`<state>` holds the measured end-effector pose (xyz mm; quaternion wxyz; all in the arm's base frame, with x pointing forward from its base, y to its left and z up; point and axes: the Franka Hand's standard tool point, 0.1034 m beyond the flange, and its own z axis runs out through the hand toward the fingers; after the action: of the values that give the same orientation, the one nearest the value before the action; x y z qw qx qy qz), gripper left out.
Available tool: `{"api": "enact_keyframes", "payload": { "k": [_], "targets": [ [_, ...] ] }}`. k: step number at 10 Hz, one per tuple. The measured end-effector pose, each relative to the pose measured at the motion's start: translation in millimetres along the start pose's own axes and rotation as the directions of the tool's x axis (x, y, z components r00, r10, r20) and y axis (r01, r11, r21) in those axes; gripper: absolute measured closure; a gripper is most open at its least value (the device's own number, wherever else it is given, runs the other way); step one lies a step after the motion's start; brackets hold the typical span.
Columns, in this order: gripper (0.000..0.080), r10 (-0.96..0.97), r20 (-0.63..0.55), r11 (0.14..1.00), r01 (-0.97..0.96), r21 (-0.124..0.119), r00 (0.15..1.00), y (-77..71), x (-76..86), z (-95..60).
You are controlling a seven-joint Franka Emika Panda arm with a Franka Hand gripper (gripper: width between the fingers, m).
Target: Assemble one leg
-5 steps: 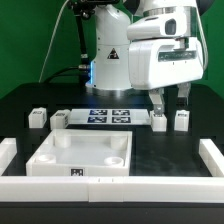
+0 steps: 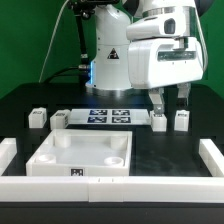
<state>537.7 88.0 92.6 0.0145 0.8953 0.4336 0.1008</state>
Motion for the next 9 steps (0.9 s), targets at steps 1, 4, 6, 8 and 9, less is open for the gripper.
{"api": "enact_keyframes", "payload": {
  "k": [1, 4, 6, 8, 9],
  "targets": [
    [0.015, 0.0, 0.0, 1.0, 0.0, 0.0, 1.0, 0.0, 0.0, 0.0],
    [0.015, -0.097, 0.006, 0.995, 0.097, 0.001, 0.995, -0.7, -9.1, 2.2],
    [0.015, -0.239, 0.023, 0.971, 0.239, 0.021, 0.971, -5.5, -36.3, 7.9],
    [0.015, -0.382, 0.039, 0.924, 0.381, 0.044, 0.923, 5.8, -69.7, 13.0],
    [0.015, -0.36, 0.047, 0.933, 0.358, 0.047, 0.932, 13.4, -83.1, 14.0]
  ]
}}
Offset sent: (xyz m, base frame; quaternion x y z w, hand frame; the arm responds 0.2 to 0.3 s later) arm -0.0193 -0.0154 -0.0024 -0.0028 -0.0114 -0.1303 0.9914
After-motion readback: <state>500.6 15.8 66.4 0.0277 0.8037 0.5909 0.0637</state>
